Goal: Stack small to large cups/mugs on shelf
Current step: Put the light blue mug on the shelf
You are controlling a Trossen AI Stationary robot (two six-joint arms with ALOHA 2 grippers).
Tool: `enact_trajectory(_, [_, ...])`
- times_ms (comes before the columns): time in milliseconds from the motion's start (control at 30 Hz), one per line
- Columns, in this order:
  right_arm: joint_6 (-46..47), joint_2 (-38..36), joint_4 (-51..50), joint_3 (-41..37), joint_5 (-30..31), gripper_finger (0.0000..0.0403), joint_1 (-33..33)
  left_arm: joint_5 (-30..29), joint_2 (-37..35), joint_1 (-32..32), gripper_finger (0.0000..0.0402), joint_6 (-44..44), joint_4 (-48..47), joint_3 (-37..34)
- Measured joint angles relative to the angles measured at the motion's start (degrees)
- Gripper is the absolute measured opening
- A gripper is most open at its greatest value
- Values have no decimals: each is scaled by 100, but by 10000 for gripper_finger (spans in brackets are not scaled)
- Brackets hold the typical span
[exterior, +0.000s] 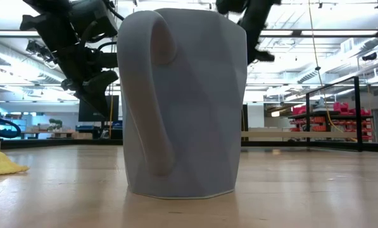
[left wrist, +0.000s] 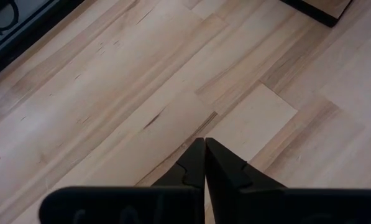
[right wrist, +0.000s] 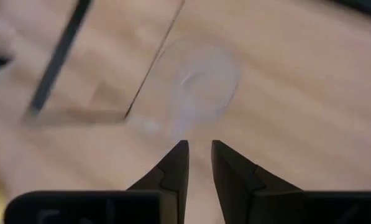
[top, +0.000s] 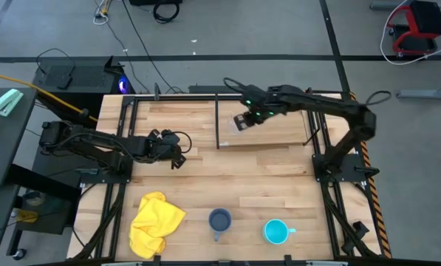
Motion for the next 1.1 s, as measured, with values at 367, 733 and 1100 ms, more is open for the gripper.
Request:
enact_trajectory(367, [938, -1443, -1108, -58, 627, 77, 3063, 0, -1, -9, 25, -29, -27, 0])
enact_trajectory(733, [2369, -820, -271, -1075, 988, 77, 5610, 0, -2, -39, 15, -54, -48, 0])
enact_trajectory(1100, [2607, 125, 47, -1150, 568, 77, 5928, 0, -2, -37, 29, 70, -44, 0])
